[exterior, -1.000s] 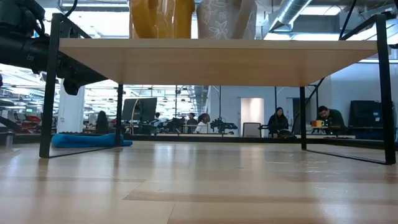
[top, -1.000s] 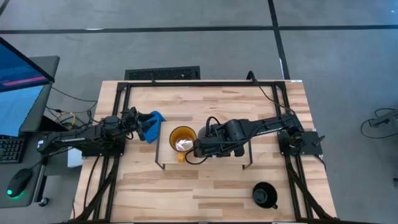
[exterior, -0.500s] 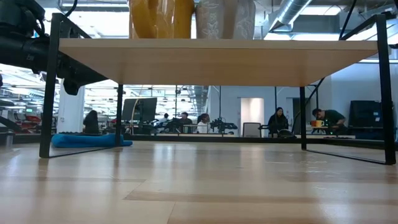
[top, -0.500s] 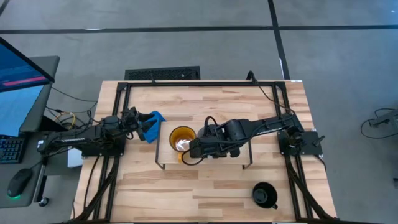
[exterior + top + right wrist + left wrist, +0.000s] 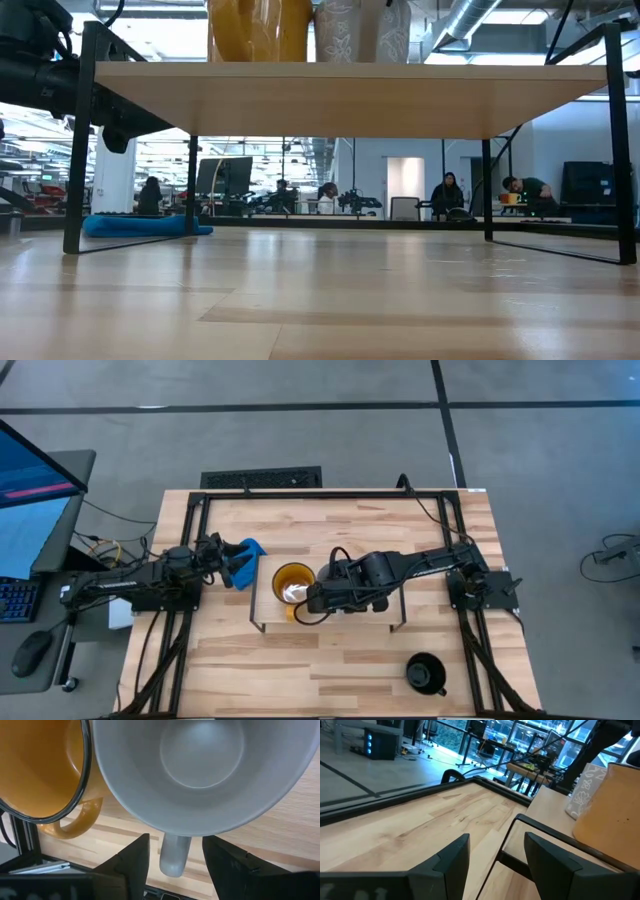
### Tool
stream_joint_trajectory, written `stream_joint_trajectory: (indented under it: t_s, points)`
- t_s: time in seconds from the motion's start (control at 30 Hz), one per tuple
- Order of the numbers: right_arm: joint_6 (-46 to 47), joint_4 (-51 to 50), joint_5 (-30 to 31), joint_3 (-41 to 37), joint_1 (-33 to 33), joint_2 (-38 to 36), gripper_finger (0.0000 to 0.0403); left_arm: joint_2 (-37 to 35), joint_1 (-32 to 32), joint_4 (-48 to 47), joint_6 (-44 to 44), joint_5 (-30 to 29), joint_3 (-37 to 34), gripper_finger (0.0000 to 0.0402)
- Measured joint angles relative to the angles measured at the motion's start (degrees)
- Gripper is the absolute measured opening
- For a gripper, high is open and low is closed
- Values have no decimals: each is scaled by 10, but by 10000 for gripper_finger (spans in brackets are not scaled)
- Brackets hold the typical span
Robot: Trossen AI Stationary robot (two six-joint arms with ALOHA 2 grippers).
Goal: Stack small to large cups/mugs on shelf
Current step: Put the black cup on the shelf
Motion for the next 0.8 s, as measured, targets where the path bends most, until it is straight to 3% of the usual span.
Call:
stream_joint_trajectory:
  t_s: [0.4, 0.8]
  points:
    - [-5, -1, -13, 1, 0, 0, 205, 0, 0, 0, 6, 0, 0, 179]
    - [-21, -28, -16, 52, 0, 0, 205, 0, 0, 0, 12, 0, 0, 179]
